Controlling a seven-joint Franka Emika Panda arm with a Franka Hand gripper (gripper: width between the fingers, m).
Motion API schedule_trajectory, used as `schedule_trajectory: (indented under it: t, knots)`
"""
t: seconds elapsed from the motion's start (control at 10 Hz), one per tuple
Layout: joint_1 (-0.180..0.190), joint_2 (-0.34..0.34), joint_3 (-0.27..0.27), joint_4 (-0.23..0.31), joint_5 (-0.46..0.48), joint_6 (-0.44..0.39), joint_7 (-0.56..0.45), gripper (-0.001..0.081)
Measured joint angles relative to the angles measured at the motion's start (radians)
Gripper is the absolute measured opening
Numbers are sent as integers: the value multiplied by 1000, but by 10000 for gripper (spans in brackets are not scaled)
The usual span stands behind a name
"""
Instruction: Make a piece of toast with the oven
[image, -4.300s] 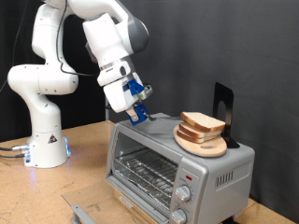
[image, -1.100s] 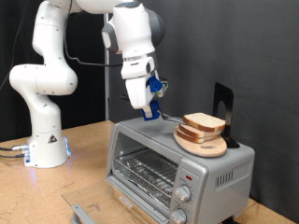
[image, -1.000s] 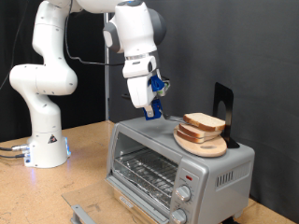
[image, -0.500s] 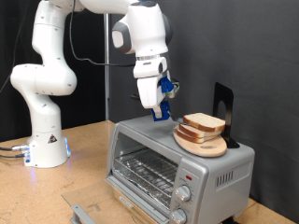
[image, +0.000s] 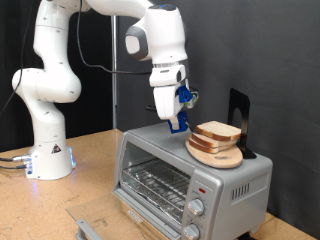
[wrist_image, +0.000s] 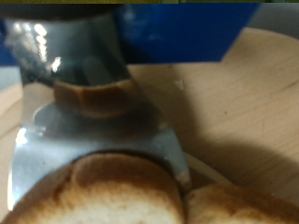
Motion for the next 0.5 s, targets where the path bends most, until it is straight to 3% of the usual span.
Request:
schedule_trajectory:
  t: [0.2, 0.5]
  knots:
    - [-4, 9, 3, 0, 18, 21, -21, 269]
    - [43, 4, -74, -16, 133, 6, -177, 269]
